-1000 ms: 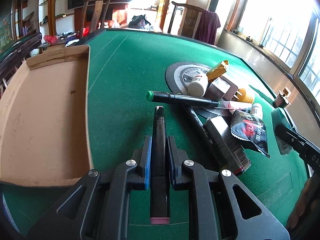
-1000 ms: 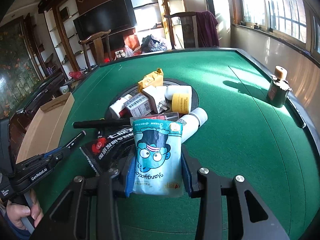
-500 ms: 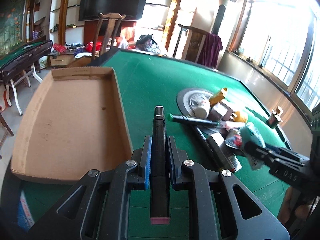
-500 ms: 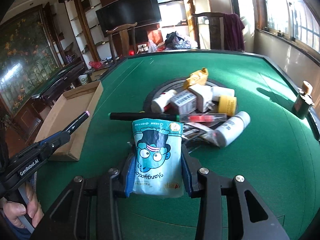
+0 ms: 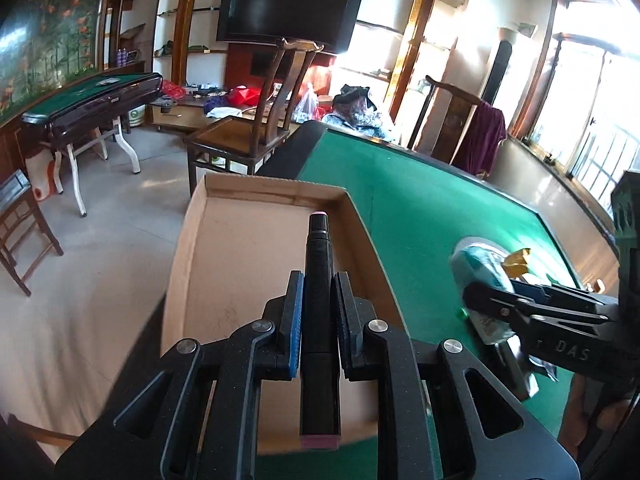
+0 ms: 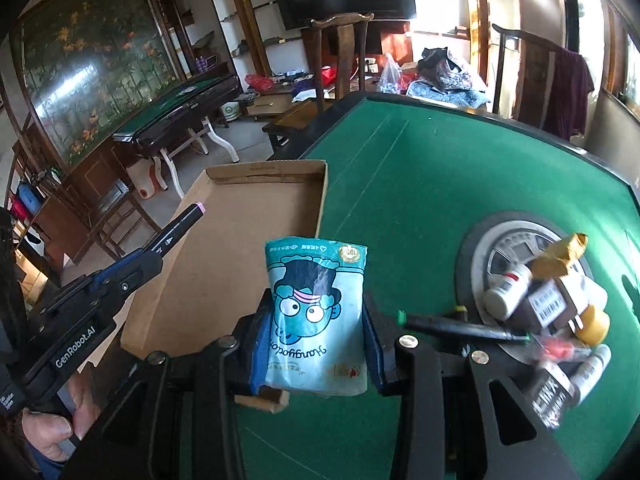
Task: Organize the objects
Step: 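Carry the marker in the left tool while right tool carries the tissue pack to the cardboard box, then open right tool to drop the tissue pack while left tool releases the marker into the box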
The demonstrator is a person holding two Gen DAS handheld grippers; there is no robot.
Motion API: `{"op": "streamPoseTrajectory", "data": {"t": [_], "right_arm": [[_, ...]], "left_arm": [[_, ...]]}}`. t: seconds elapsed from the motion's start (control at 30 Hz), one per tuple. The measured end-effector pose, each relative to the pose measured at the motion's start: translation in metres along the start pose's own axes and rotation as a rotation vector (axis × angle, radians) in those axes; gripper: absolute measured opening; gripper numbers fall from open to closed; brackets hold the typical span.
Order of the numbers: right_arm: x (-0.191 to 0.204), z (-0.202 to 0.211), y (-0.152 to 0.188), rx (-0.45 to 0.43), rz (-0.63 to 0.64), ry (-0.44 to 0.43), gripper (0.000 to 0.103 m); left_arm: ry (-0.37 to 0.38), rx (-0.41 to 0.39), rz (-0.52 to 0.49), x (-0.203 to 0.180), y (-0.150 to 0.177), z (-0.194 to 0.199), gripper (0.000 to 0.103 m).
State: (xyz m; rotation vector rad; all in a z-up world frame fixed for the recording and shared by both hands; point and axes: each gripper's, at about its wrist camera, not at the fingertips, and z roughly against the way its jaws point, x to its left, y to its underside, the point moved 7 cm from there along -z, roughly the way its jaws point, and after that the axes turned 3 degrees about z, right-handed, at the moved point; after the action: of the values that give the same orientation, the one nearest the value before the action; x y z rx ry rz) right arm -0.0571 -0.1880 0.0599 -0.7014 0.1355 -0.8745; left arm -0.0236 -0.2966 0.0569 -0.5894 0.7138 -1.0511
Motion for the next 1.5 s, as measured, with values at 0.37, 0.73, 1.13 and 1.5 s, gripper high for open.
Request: {"op": "streamPoseTrajectory", "data": {"t": [0.37,0.73,1.13,1.5], "right_arm": [[0.001,-0.127,-0.078,0.127,-0.179,-0.039,0.039],[0.0,-0.181,-0.096,0.177,-0.203,-0.011,0.039],[-0.002,-0.191,-0.089,0.17,-0.184,0.035,0.048],[-0.007,-0.167,-0.092,0.127,-0.184,0.016,0.051]], "left_arm": [[0.061,0.133,0.178,0.03,-0.038,-0.088,0.014],[0.03,0.173,0.146,0.019,-0.025,-0.129,0.014],[0.095,0.188,0.206,0.032,-0.026,-0.132,0.014],[0.126,0.151,0.261,0.039,-0.037,-0.115,0.014]]}}
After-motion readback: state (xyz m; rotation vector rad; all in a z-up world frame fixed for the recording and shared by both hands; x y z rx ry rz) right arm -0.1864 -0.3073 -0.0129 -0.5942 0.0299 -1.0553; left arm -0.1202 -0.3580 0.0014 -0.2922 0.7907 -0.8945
